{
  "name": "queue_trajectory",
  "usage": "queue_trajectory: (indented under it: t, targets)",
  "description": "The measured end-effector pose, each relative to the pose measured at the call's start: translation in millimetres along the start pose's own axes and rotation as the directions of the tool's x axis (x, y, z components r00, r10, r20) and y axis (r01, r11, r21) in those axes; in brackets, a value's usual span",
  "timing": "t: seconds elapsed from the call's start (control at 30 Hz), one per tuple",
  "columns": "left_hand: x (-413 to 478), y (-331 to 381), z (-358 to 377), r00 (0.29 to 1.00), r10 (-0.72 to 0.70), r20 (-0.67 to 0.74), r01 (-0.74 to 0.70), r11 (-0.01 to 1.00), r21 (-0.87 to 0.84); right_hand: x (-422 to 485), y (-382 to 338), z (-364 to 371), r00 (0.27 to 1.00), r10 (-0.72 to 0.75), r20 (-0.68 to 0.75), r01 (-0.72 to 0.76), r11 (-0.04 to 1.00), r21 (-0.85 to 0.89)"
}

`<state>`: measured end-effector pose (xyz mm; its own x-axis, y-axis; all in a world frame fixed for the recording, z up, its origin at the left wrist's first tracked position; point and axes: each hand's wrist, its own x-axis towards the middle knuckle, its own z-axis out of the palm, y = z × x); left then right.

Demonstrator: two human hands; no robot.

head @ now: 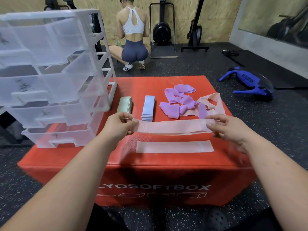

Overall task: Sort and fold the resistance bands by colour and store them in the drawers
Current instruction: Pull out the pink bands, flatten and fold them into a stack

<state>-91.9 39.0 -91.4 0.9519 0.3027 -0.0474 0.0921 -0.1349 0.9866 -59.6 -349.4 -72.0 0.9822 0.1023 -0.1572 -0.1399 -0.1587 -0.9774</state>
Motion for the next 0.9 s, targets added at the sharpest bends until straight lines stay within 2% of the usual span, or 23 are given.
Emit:
queue_trajectory:
  t: [0.07, 0.1, 0.13, 0.2, 0.27, 0.37, 0.53, 0.77, 0.9]
  targets:
    - [-4.7, -1.7, -1.7, 1.000, -0.002, -0.001, 0.002, 1.000, 0.020, -1.1, 3.6, -0.3, 0.999, 0.016, -0.033, -0.016, 1.000, -0.002]
    - [-7.8, -2.7, -1.9, 1.000, 0.006, 0.004, -0.006, 0.999, 0.042, -1.7, 7.2, -1.5, 0.998, 0.009, -0.055, -0.012, 0.998, -0.063]
    - [-11.1, -3.2, -1.8, 1.000, 0.022, 0.018, -0.023, 0.996, 0.084, -1.2, 11.8, -3.4, 0.996, -0.021, -0.082, 0.006, 0.985, -0.175]
    - [-15.9, -6.1, -0.9, 0.996, 0.056, 0.063, -0.068, 0.973, 0.221, -0.6, 19.0, -6.0, 0.987, -0.125, -0.097, 0.067, 0.887, -0.456]
    - [-17.8, -10.7, 1.1, 0.994, 0.071, 0.078, -0.092, 0.940, 0.329, -0.4, 22.5, -4.5, 0.984, -0.159, -0.085, 0.080, 0.808, -0.583]
    - [-16.9, -17.4, 3.4, 0.994, 0.094, 0.062, -0.112, 0.880, 0.461, 0.3, 27.1, 0.8, 0.981, -0.169, -0.096, 0.074, 0.780, -0.621]
    - [-20.1, -22.1, 8.5, 0.986, 0.093, 0.139, -0.161, 0.760, 0.630, 3.9, 37.4, 1.3, 0.988, -0.128, -0.090, 0.037, 0.751, -0.660]
    - [-16.7, -27.9, 12.8, 0.973, 0.146, 0.179, -0.230, 0.664, 0.711, 5.2, 39.2, 4.1, 0.988, -0.131, -0.078, 0.035, 0.693, -0.720]
    - [-15.1, -37.0, 12.1, 0.959, 0.147, 0.243, -0.281, 0.611, 0.740, 5.0, 44.1, 3.7, 0.993, -0.118, -0.015, 0.056, 0.580, -0.813]
